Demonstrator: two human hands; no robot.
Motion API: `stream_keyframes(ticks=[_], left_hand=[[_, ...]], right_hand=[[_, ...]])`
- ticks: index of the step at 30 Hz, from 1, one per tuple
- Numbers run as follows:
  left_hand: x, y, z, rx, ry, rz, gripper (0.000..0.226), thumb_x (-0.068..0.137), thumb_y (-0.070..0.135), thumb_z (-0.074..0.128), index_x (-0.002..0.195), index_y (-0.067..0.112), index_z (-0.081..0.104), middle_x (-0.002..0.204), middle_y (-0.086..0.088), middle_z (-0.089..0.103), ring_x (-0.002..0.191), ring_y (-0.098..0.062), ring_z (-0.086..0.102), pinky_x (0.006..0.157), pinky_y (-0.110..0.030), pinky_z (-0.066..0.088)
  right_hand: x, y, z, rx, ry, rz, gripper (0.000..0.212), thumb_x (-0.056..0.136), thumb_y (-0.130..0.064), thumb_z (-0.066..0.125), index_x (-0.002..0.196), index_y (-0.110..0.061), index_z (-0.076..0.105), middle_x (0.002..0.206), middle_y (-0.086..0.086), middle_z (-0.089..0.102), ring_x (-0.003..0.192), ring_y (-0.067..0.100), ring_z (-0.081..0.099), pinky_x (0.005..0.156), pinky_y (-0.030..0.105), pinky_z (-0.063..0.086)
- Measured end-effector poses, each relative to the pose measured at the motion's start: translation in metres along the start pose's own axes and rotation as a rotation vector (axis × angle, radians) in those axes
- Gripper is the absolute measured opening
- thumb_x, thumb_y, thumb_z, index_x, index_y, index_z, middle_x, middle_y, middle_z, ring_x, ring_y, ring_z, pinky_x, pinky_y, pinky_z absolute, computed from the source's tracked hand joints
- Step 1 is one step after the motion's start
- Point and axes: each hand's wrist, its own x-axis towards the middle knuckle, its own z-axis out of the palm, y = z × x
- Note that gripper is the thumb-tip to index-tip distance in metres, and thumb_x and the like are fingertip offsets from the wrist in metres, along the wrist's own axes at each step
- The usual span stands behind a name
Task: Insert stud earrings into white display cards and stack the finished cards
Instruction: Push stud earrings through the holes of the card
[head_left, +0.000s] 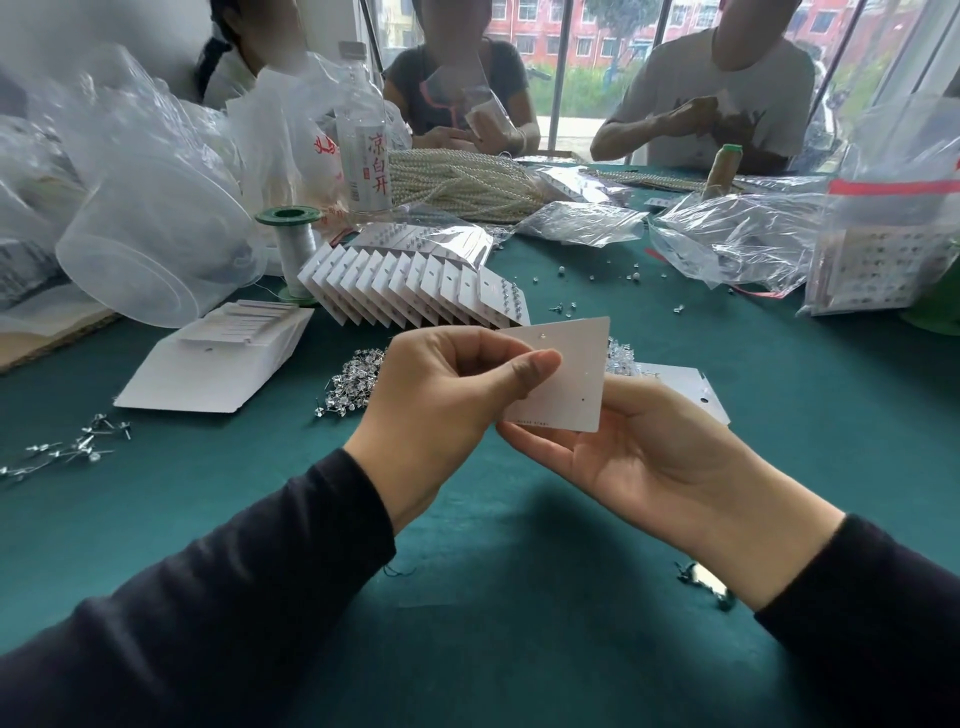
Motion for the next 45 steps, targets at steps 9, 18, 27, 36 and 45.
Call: stream_keyframes(ticks=[9, 18, 27, 36, 45], left_hand=[[-0.001, -0.004, 0.0, 0.045, -0.021, 0.007, 0.008, 0.068, 0.008, 0.072, 0.065, 0.004, 0.067, 0.048, 0.006, 0.062, 0.04, 0.0, 0.049, 0.042, -0.01, 0.038], [0.0, -0.009, 0.002, 0.132, -0.039, -0.003, 0.009, 0.071, 0.007, 0.074, 0.065, 0.005, 0.067, 0.048, 0.009, 0.061, 0.042, 0.002, 0.05, 0.043, -0.009, 0.039], [-0.001, -0.012, 0.002, 0.242, 0.131, 0.079, 0.009, 0.075, 0.015, 0.073, 0.069, 0.008, 0.07, 0.059, -0.002, 0.067, 0.049, -0.009, 0.057, 0.049, -0.023, 0.048], [-0.013, -0.001, 0.014, 0.545, 0.083, 0.166, 0.03, 0.063, 0.045, 0.069, 0.082, 0.021, 0.075, 0.073, 0.006, 0.071, 0.064, -0.003, 0.066, 0.064, -0.025, 0.055], [-0.007, -0.009, 0.008, 0.06, 0.085, -0.226, 0.027, 0.085, 0.007, 0.06, 0.059, 0.002, 0.066, 0.071, -0.022, 0.068, 0.068, -0.027, 0.066, 0.074, -0.036, 0.059]], right_hand=[[0.001, 0.002, -0.001, -0.003, 0.034, 0.007, 0.023, 0.067, -0.004, 0.056, 0.081, -0.001, 0.074, 0.088, 0.015, 0.068, 0.08, 0.023, 0.068, 0.084, 0.041, 0.053], [0.002, 0.006, 0.001, -0.094, 0.081, -0.055, 0.036, 0.057, -0.003, 0.062, 0.091, 0.003, 0.067, 0.085, 0.018, 0.066, 0.071, 0.024, 0.068, 0.071, 0.036, 0.058], [0.0, 0.008, 0.002, -0.215, 0.167, -0.255, 0.008, 0.065, -0.005, 0.067, 0.072, -0.003, 0.066, 0.071, 0.014, 0.068, 0.065, 0.022, 0.068, 0.064, 0.034, 0.058], [0.001, 0.008, -0.001, -0.675, 0.396, -0.576, 0.018, 0.076, 0.006, 0.061, 0.075, -0.01, 0.066, 0.072, 0.006, 0.072, 0.071, 0.023, 0.069, 0.067, 0.033, 0.057], [0.007, 0.016, 0.001, -1.356, 0.414, -0.853, 0.013, 0.079, -0.006, 0.064, 0.088, -0.011, 0.072, 0.092, -0.002, 0.067, 0.083, 0.009, 0.063, 0.075, 0.026, 0.054]])
